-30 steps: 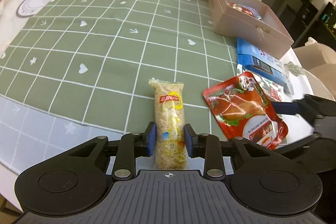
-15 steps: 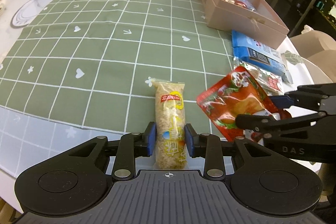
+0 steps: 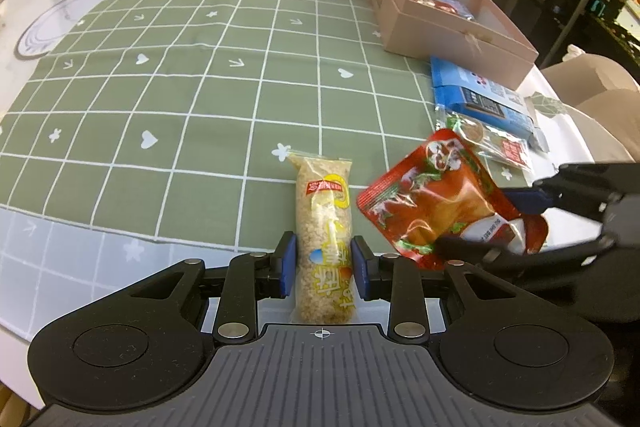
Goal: Organize snacks
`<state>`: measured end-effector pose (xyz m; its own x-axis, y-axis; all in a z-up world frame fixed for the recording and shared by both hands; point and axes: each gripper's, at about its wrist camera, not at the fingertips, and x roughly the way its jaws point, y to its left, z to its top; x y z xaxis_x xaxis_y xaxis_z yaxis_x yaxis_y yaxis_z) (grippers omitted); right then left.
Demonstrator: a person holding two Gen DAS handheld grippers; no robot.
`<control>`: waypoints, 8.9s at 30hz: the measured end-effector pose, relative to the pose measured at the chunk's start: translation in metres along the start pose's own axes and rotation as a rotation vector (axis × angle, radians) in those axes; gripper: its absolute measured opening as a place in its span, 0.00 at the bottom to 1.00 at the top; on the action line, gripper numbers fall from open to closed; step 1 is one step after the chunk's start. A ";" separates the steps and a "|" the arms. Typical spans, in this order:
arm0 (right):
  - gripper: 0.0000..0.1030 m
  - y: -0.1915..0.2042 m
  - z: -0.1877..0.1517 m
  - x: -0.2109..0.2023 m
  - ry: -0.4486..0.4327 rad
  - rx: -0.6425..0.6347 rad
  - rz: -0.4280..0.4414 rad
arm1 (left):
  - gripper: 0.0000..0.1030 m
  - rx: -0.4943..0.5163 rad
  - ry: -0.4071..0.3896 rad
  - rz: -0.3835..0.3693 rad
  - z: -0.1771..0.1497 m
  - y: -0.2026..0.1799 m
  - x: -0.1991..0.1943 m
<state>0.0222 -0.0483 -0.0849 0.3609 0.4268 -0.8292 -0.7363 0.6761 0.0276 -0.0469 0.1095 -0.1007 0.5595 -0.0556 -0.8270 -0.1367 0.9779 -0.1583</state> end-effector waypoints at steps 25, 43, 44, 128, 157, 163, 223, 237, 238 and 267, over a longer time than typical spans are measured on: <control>0.19 -0.115 0.016 -0.060 -0.010 0.258 0.101 | 0.32 0.044 0.005 -0.159 0.048 -0.086 0.000; 0.18 -0.244 0.140 -0.074 -0.209 0.255 -0.010 | 0.32 0.045 -0.211 -0.243 0.246 -0.124 0.034; 0.20 -0.255 0.148 -0.063 -0.209 0.265 -0.005 | 0.32 0.013 -0.194 -0.276 0.261 -0.121 0.052; 1.00 -0.148 -0.034 0.026 -0.140 0.032 0.016 | 0.52 -0.214 0.101 0.230 0.042 -0.111 0.045; 0.78 -0.116 -0.002 0.027 0.036 0.127 0.045 | 0.43 -0.055 0.049 0.126 0.032 -0.101 0.041; 0.83 -0.111 -0.022 0.020 0.012 0.108 -0.012 | 0.43 0.012 0.062 0.102 0.034 -0.103 0.044; 0.84 -0.121 -0.031 0.034 -0.171 0.424 -0.298 | 0.42 0.144 -0.206 -0.034 0.044 -0.069 0.052; 1.00 -0.109 -0.062 0.045 -0.249 0.469 -0.376 | 0.41 0.209 -0.296 0.014 0.019 -0.078 0.057; 1.00 -0.109 -0.063 0.045 -0.250 0.469 -0.377 | 0.41 0.199 -0.296 0.015 0.019 -0.077 0.057; 1.00 -0.108 -0.064 0.043 -0.256 0.470 -0.378 | 0.37 0.194 -0.289 0.021 0.021 -0.074 0.056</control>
<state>0.0806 -0.1409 -0.1594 0.7133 0.1982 -0.6723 -0.2243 0.9733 0.0489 0.0115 0.0386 -0.1246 0.7703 -0.0032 -0.6377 -0.0077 0.9999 -0.0143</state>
